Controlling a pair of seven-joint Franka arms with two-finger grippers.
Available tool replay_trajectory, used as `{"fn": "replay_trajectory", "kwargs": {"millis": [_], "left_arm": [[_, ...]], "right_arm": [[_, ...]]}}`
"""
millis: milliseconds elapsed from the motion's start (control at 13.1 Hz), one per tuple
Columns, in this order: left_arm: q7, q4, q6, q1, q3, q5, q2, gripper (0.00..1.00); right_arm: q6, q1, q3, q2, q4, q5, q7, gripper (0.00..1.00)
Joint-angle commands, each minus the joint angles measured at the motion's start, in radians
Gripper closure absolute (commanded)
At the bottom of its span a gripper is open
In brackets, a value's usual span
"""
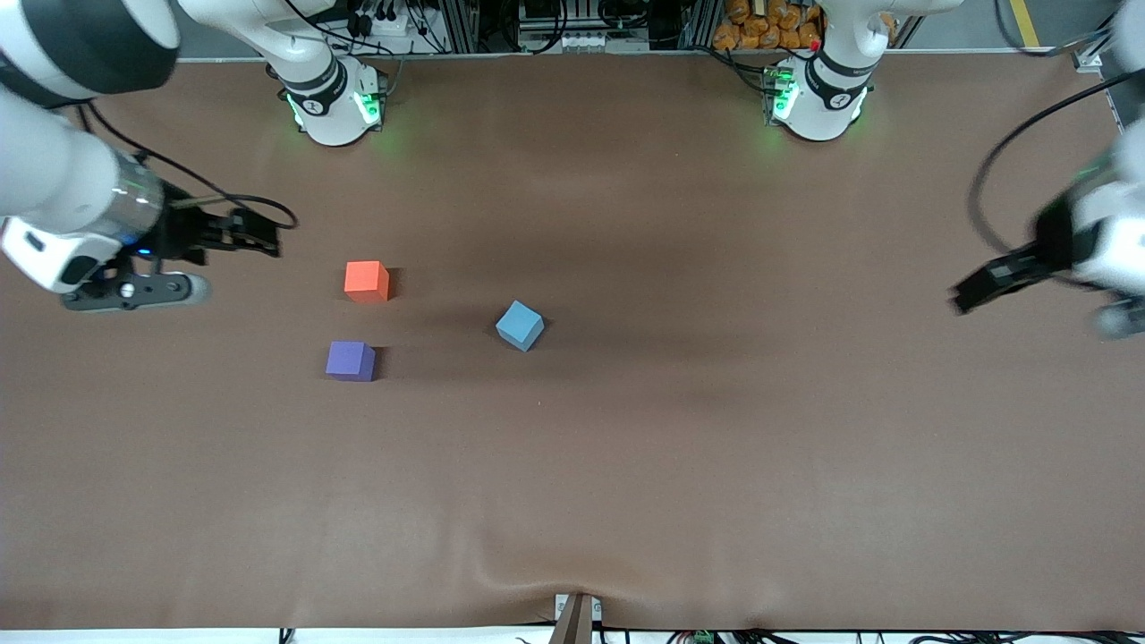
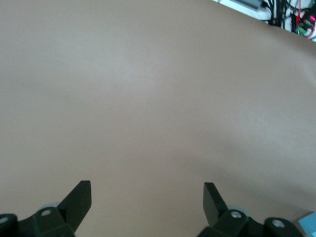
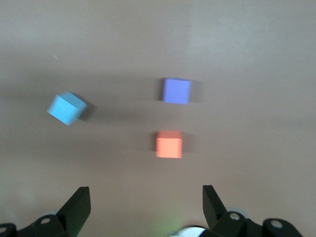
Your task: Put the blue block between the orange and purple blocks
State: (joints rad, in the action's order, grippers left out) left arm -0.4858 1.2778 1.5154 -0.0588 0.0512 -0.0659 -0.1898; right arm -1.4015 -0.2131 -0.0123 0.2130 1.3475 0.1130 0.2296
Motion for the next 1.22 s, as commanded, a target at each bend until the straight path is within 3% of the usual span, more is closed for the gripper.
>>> {"fn": "replay_trajectory", "kwargs": {"millis": [0,230,459,919,1148], "left_arm": [[0.096,0.09,0.0,0.049,0.019,-0.002,0.097,0.0],[0.186,0.17,0.006,0.1,0.004,0.06,0.171,0.0],[0.213,0.231,0.009,-0.002,-0.121,0.064,0.223,0.0],[0.325,0.252,0.019,-0.016,-0.169,0.118,0.245,0.0],[0.325,0.252,0.019,-0.01,-0.168,0.117,0.243,0.0]], "right_arm": [[-0.062,-0.089,0.005,0.049,-0.011,0.03,0.224,0.0],[-0.154,-0.201,0.005,0.126,0.002,0.03,0.469,0.0],[-0.273,-0.302,0.002,0.202,0.042,0.03,0.733,0.0],[-0.641,-0.374,-0.032,0.224,0.327,0.016,0.915,0.0],[-0.787,-0.411,-0.035,0.304,0.377,0.005,0.922,0.0]]}}
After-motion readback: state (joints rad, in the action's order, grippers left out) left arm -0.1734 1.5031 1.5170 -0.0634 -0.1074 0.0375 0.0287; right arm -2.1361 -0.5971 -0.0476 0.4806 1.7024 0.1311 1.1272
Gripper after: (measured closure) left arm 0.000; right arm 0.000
